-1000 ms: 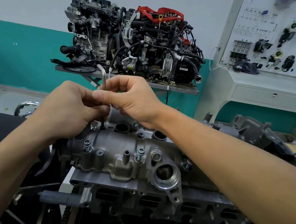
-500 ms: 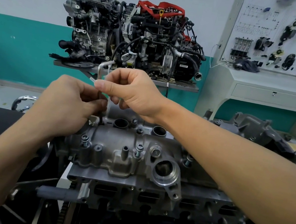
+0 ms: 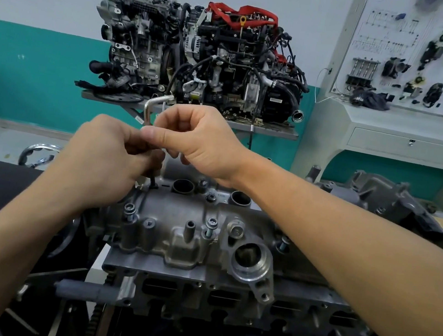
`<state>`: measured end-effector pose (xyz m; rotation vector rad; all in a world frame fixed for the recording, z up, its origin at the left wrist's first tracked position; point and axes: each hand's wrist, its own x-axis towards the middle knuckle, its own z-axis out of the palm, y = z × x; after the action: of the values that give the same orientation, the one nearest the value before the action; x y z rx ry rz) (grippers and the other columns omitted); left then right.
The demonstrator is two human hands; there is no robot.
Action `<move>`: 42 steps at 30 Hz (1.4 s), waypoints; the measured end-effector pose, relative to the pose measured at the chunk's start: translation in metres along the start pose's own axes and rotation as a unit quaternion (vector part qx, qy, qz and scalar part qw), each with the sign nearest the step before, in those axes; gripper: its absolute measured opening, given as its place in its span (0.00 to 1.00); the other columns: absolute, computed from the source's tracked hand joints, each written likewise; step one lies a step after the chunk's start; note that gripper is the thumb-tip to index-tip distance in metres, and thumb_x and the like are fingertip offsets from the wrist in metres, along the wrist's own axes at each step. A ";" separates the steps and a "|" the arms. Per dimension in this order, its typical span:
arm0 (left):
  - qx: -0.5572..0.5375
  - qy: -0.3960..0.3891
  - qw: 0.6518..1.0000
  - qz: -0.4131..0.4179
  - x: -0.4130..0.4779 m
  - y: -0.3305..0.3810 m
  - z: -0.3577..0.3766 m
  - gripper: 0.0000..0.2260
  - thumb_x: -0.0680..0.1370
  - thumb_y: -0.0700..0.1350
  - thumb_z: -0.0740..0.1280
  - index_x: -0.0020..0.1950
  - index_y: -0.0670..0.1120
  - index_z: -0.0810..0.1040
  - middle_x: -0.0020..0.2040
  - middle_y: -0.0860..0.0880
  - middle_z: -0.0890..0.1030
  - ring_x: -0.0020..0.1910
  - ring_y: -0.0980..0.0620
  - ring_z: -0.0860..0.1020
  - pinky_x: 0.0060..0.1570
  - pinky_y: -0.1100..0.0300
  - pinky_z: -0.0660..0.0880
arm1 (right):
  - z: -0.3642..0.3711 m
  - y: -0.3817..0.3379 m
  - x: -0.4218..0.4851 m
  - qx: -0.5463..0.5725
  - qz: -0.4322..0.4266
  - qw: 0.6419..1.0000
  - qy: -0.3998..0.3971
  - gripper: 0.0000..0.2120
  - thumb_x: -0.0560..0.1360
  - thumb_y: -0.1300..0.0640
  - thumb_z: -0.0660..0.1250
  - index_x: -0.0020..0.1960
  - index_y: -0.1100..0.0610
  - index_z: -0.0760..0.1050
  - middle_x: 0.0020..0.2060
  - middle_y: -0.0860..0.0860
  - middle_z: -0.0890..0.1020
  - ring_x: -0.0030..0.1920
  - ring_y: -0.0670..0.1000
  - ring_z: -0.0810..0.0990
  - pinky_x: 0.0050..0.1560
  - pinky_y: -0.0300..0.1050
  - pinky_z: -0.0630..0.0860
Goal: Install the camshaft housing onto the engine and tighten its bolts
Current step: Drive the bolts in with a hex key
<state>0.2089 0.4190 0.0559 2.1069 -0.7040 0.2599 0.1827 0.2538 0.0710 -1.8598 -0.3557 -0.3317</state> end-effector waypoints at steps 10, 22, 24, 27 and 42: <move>0.012 -0.118 0.991 0.055 0.007 -0.006 -0.004 0.07 0.80 0.46 0.69 0.44 0.49 0.85 0.40 0.50 0.87 0.45 0.46 0.85 0.48 0.47 0.80 | -0.001 0.001 0.000 -0.019 -0.035 0.999 -0.011 0.09 0.78 0.70 0.67 0.57 0.72 0.79 0.28 0.40 0.82 0.30 0.35 0.78 0.32 0.26 0.72; -0.242 0.012 0.961 0.133 0.000 -0.012 -0.016 0.08 0.72 0.49 0.77 0.49 0.58 0.85 0.47 0.56 0.87 0.48 0.58 0.85 0.46 0.70 0.79 | 0.005 -0.001 0.001 -0.010 -0.026 1.000 0.008 0.09 0.75 0.65 0.73 0.37 0.58 0.81 0.28 0.50 0.79 0.28 0.49 0.72 0.29 0.39 0.70; -0.327 0.015 0.933 0.149 0.006 -0.012 -0.022 0.14 0.70 0.59 0.76 0.51 0.55 0.86 0.49 0.50 0.87 0.51 0.50 0.85 0.50 0.61 0.81 | 0.004 0.000 0.001 -0.006 -0.017 1.000 0.007 0.09 0.75 0.65 0.73 0.36 0.58 0.80 0.28 0.51 0.78 0.28 0.49 0.72 0.29 0.38 0.70; -0.382 -0.019 0.915 0.130 0.020 -0.014 -0.021 0.17 0.69 0.62 0.74 0.48 0.51 0.87 0.47 0.47 0.87 0.50 0.47 0.86 0.49 0.58 0.81 | 0.003 0.001 0.001 -0.009 -0.009 1.000 0.010 0.10 0.75 0.65 0.73 0.36 0.59 0.79 0.25 0.47 0.77 0.24 0.45 0.71 0.26 0.32 0.67; -0.421 0.042 0.887 0.184 0.034 -0.016 -0.001 0.03 0.79 0.54 0.68 0.49 0.58 0.81 0.42 0.46 0.87 0.44 0.44 0.86 0.45 0.56 0.82 | 0.004 0.000 0.001 -0.041 0.011 0.999 0.033 0.10 0.76 0.60 0.73 0.36 0.55 0.81 0.27 0.49 0.78 0.27 0.44 0.70 0.30 0.32 0.68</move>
<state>0.2460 0.4139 0.0601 1.1231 -0.9501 0.1957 0.1842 0.2574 0.0704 -1.9262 -0.2801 -0.3975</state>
